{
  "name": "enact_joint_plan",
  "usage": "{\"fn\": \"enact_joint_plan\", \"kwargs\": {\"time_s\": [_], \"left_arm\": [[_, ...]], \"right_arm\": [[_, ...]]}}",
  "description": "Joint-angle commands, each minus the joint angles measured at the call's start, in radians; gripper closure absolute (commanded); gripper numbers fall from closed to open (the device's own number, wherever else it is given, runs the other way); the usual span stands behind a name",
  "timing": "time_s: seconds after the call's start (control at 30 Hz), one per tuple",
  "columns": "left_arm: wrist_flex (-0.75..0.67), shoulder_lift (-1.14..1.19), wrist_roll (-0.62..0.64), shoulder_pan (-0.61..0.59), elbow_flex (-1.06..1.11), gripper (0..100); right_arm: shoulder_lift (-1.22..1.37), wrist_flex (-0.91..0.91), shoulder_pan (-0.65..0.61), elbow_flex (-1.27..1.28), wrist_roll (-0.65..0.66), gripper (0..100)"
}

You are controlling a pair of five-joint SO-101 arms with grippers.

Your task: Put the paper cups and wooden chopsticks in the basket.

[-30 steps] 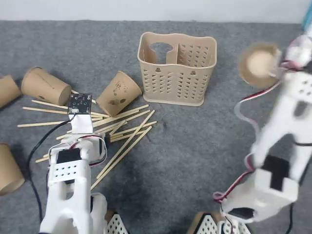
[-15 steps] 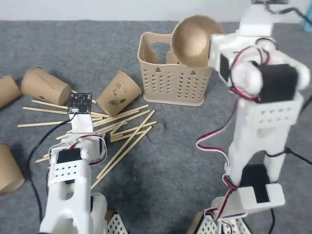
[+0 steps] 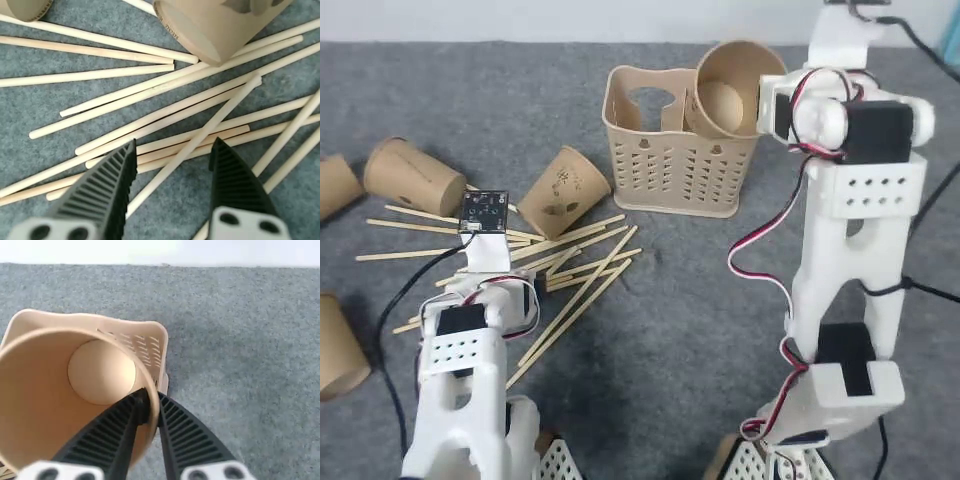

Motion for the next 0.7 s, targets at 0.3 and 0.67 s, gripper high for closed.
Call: {"fn": "enact_joint_plan", "kwargs": {"time_s": [0.3, 0.67], "left_arm": [[-0.023, 0.0, 0.006, 0.008, -0.015, 77], [-0.023, 0.0, 0.006, 0.008, -0.015, 77]], "right_arm": [[0.056, 0.001, 0.013, -0.068, 0.021, 99.2], [0.147, -0.054, 0.008, -0.086, 0.014, 76.8]]}}
